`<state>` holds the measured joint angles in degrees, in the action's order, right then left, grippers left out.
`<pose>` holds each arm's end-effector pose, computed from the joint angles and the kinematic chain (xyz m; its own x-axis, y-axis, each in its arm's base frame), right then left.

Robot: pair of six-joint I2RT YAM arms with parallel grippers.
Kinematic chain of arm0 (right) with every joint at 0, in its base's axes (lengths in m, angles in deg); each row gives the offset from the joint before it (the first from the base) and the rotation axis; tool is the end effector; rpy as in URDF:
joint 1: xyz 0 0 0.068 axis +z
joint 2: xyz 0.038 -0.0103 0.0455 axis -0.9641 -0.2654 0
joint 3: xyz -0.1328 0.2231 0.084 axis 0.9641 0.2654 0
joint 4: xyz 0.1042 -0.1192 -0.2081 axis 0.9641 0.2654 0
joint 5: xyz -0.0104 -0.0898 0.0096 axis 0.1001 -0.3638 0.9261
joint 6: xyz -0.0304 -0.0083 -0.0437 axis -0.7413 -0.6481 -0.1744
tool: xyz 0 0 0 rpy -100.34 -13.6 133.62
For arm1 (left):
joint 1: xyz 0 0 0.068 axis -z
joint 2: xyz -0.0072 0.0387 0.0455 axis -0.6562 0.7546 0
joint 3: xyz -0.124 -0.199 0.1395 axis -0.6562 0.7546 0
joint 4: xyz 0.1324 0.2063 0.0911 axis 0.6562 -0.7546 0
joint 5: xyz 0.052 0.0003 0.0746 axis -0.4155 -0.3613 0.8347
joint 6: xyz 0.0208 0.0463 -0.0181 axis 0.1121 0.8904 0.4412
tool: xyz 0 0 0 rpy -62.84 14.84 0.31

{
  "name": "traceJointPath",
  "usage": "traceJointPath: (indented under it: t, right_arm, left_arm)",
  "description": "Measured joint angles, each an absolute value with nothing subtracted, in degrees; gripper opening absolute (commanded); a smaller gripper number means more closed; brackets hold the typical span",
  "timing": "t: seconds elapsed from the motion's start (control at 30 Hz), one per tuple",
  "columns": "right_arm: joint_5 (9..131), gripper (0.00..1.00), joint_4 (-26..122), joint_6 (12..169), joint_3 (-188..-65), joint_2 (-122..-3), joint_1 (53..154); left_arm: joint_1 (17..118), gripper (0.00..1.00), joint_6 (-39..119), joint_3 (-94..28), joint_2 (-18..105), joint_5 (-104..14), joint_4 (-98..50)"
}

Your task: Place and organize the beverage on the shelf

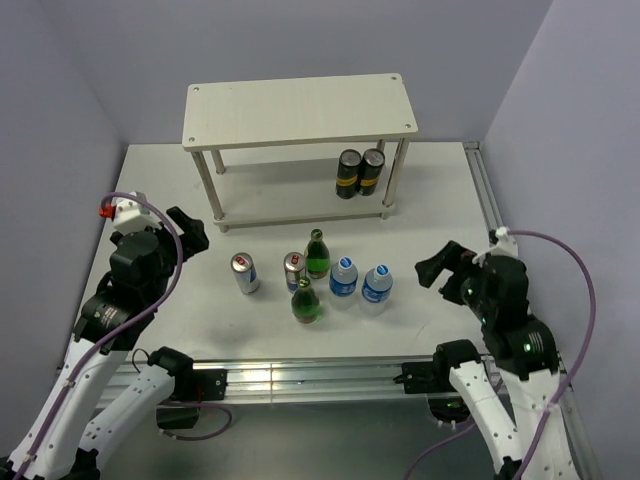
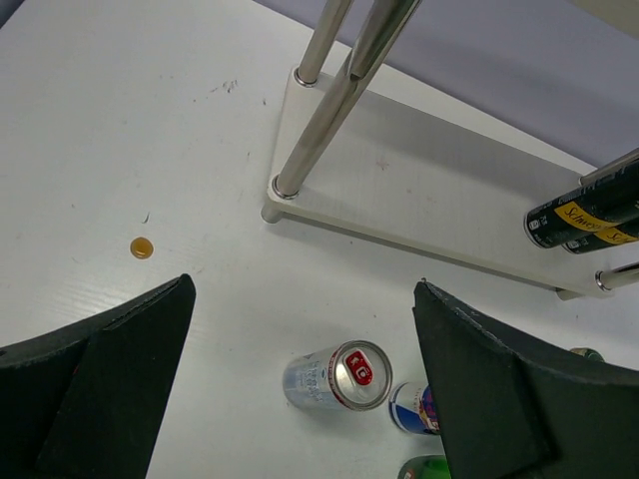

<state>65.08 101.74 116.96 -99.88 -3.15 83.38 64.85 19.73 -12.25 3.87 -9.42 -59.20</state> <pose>0.0611 0.0111 0.3271 -0.4833 0.4761 -0.7347 0.0845 0.8607 0.5021 0.1219 -0.0360 0.3607 -0.2095 -0.4242 -0.8810 -0.1808 0.9023 -0.3915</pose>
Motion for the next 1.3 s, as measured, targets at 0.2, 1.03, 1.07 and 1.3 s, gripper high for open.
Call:
traceJointPath:
  t: [0.2,1.03,1.07,1.3]
  right_arm:
    - [57.73,1.0,102.22,112.88,-108.84,-17.55,85.72]
    - [11.88,1.0,113.81,155.85,-102.43,-22.95,158.44]
    - [10.96,1.0,115.69,159.96,-102.43,-24.68,161.3]
    - [9.1,1.0,120.54,180.59,-95.27,-28.81,166.68]
  left_arm:
    - [64.23,0.98,19.73,-12.01,3.71,-9.31,-58.79]
    - [60.89,0.98,20.19,-11.04,2.8,-8.89,-56.6]
    - [60.78,0.98,20.35,-10.93,2.75,-8.96,-56.6]
    - [60.43,0.98,20.89,-10.52,2.03,-9.24,-56.16]
